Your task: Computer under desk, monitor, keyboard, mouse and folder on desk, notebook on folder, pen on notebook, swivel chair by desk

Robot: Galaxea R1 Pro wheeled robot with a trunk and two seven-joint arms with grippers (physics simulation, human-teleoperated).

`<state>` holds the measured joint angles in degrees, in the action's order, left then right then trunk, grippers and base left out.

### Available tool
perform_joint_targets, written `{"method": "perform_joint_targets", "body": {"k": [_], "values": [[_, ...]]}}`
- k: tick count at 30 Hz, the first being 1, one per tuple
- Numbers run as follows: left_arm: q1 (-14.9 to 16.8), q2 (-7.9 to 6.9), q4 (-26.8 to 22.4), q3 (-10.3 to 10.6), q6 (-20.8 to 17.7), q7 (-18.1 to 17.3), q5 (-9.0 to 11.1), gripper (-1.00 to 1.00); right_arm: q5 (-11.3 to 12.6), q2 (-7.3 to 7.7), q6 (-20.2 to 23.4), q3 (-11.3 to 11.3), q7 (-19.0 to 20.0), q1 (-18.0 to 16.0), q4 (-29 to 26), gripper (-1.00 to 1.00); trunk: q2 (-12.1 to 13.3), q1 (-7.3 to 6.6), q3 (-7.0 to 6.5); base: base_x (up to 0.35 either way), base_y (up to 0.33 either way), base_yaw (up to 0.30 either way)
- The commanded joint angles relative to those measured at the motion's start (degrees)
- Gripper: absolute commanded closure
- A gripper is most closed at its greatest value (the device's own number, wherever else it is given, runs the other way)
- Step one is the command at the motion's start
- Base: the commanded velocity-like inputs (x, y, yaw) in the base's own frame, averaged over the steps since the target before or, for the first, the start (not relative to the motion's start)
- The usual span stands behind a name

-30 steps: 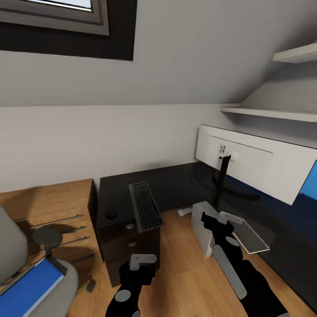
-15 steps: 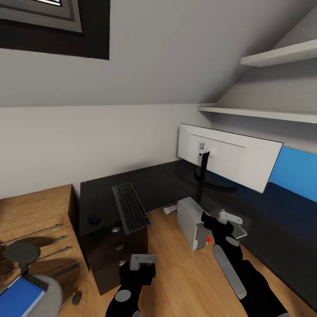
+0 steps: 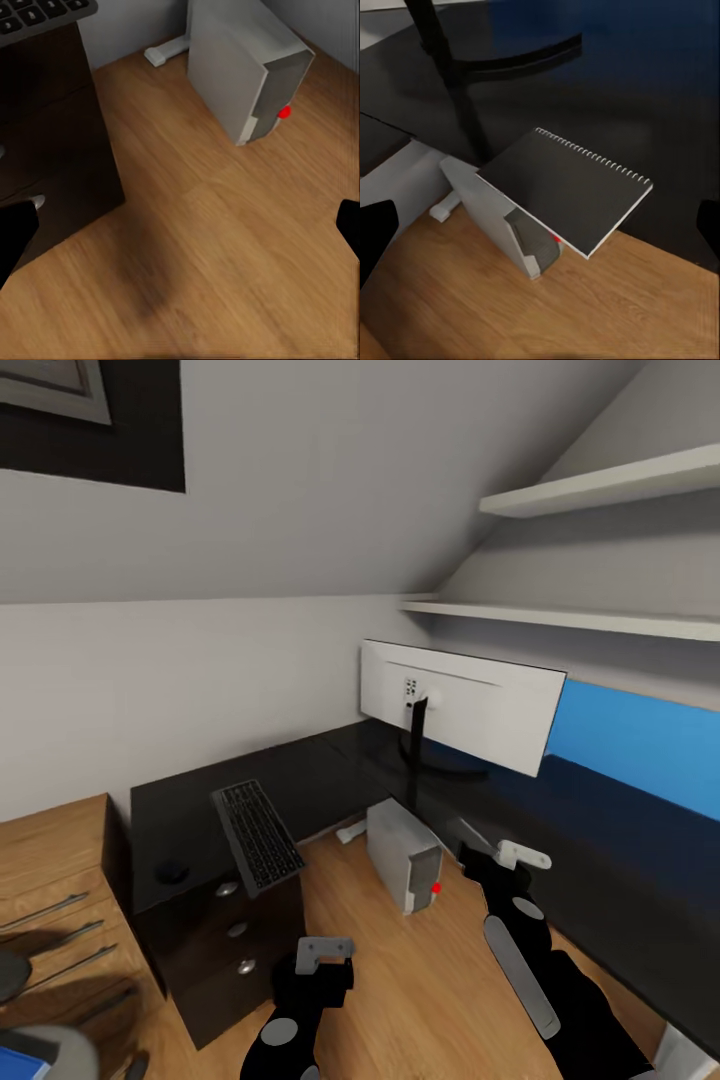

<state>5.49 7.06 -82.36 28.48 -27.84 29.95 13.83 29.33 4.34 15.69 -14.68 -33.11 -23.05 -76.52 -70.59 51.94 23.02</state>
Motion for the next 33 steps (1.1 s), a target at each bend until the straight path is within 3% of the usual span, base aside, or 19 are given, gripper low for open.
{"method": "perform_joint_targets", "body": {"k": [1,16,33], "values": [[0.05,-0.03,-0.08,0.09,-0.11,0.55,0.58,-1.00,0.29,0.05,0.22,-0.17,-0.46,-0.07,-0.07,-1.00,-0.05,-0.02,0.07,-0.207,0.191,-0.298],[0.05,-0.03,-0.08,0.08,-0.11,0.50,0.65,-1.00,0.56,0.05,0.22,-0.04,-0.46,-0.08,-0.10,-1.00,-0.05,-0.02,0.39,-0.145,0.144,-0.267],[0.05,0.14,-0.60,0.25,-0.11,0.46,0.79,-1.00,0.66,0.05,0.22,-0.17,-0.39,-0.07,-0.05,-1.00,-0.05,-0.02,0.45,-0.005,0.005,-0.025]]}}
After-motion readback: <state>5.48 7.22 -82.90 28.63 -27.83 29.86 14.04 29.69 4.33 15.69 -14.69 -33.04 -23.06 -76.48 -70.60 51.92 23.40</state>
